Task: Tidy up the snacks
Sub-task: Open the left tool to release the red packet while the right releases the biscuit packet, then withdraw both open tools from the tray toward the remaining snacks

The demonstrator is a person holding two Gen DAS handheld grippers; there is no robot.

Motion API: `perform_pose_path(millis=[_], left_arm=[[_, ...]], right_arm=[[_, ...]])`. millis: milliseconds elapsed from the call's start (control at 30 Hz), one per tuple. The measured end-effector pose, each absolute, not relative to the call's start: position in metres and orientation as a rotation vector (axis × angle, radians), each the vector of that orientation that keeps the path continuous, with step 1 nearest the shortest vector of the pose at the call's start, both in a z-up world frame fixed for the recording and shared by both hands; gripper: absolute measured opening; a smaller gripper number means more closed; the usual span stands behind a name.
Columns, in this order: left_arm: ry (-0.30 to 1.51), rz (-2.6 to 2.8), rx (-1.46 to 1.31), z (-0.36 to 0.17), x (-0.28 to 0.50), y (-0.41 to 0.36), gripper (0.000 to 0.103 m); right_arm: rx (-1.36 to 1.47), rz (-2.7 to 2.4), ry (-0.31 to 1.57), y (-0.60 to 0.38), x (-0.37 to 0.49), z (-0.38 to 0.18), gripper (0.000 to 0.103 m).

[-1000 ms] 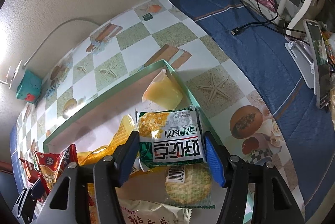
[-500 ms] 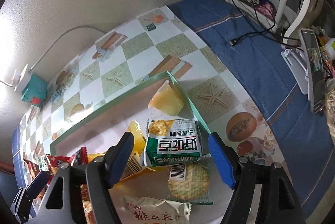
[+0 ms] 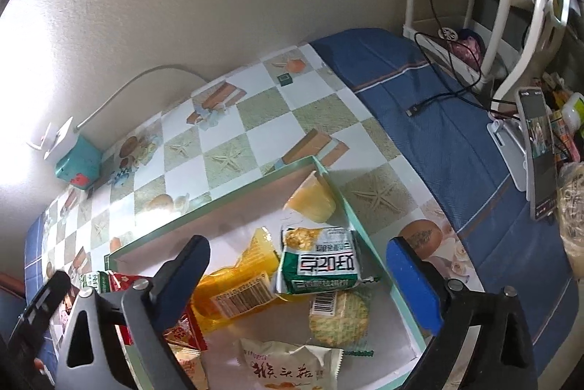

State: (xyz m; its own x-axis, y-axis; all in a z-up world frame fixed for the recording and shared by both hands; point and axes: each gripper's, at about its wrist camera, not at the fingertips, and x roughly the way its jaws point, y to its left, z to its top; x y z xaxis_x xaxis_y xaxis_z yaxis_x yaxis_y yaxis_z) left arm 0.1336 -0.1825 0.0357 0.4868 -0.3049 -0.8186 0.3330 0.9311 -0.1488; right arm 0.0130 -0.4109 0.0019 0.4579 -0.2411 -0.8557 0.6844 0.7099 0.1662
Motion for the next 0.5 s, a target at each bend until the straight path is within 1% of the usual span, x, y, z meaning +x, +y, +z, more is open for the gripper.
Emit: perform_pose_path(millis=[67,300,500], left_arm=[[0.987,-0.363,0.003,0.035,0.14,-0.169,0.099],[0.994,-0.289,-0.106,0.034,0.159,-0.122,0.099],[0.982,-0.135,-0.161,0.034,0.175,-0.06,0.099]], right_arm=[[0.528,-0.592,0.931,-0.405,0.016,0.003,0.103],[0.509,-0.527,0.935,-0.384,0.029,0.004,0.103],[0.477,-0.479,0.927,-0.356,0.043,0.013,0.103]])
